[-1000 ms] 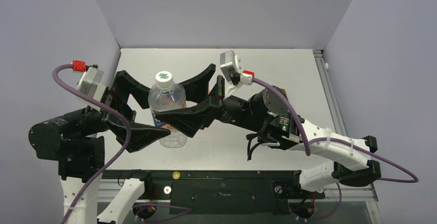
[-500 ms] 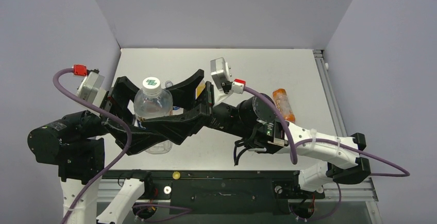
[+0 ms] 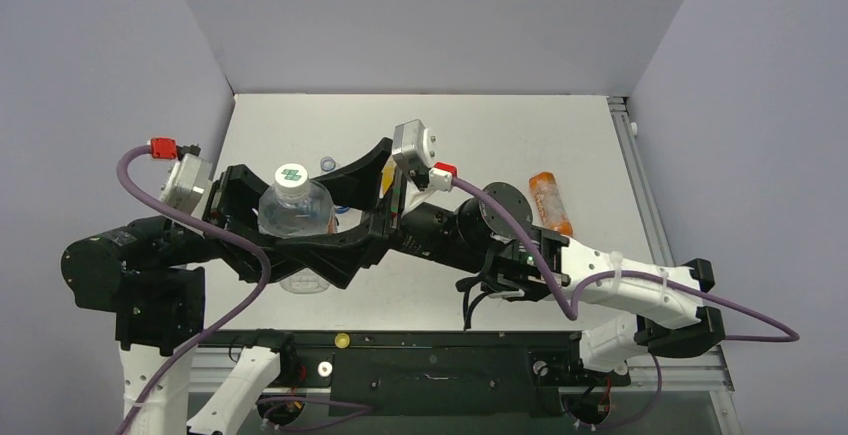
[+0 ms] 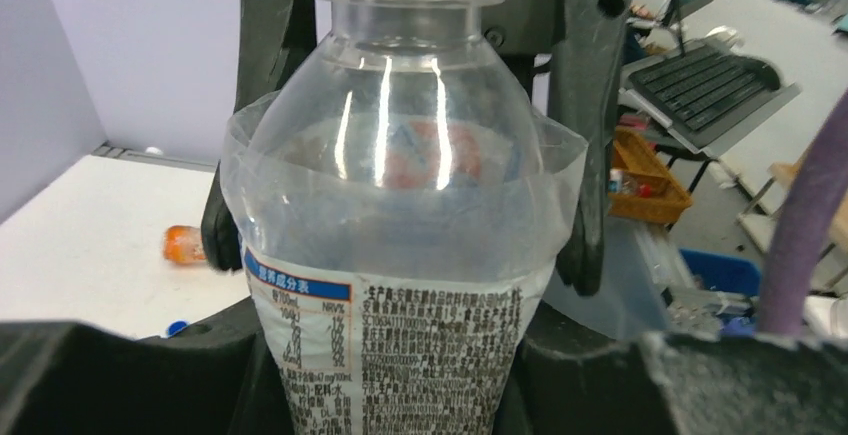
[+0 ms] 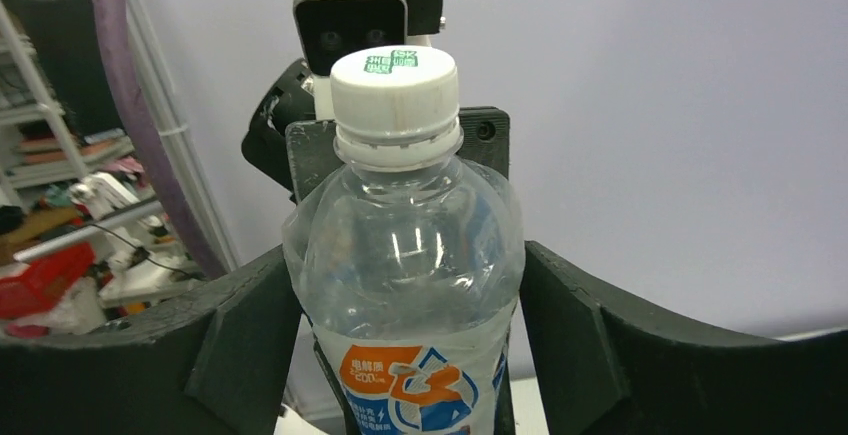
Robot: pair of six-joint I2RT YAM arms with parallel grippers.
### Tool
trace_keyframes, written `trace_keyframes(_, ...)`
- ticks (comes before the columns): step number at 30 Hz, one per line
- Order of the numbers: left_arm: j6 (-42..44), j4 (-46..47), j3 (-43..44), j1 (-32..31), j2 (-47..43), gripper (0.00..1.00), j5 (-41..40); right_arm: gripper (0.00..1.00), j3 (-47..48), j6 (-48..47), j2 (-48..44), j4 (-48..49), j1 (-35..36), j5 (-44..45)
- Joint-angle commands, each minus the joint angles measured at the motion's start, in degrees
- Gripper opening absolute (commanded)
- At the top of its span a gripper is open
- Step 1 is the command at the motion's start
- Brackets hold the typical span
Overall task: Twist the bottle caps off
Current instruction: Unscrew the bottle cap from the plastic bottle.
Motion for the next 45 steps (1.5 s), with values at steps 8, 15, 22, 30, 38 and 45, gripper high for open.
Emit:
trace_keyframes(8, 38.64, -30.43, 0.03, 0.35, -2.38, 0.04, -7.03, 0.77, 11.64, -4.97, -4.03, -23.35, 0.06, 11.02)
trace_keyframes(15, 51.16, -36.34, -2.3, 0.35, -4.98, 0.02, -14.47, 0.74, 24.08, -5.56, 4.08, -34.35, 0.14, 14.66)
trace_keyframes(22, 55.59, -40.31, -3.62, 0.34, -6.1, 0.01, -16.13, 0.67, 26.04, -5.35, 6.95, -35.83, 0.12, 14.6)
trace_keyframes(30, 54.14, -39.02, -5.19, 0.35, -6.71, 0.01, -17.36, 0.46, 25.78, -4.91, 7.23, -34.93, -0.06, 14.41)
trace_keyframes(38, 53.69, -38.43, -5.82, 0.36, -7.31, 0.01, -17.93, 0.36, 25.32, -4.5, 7.33, -33.63, -0.46, 14.46)
trace_keyframes(45, 47.21, -35.68, -5.46, 0.37, -6.94, 0.0, -15.72, 0.0, 25.16, -6.07, 6.89, -34.9, -1.23, 13.31)
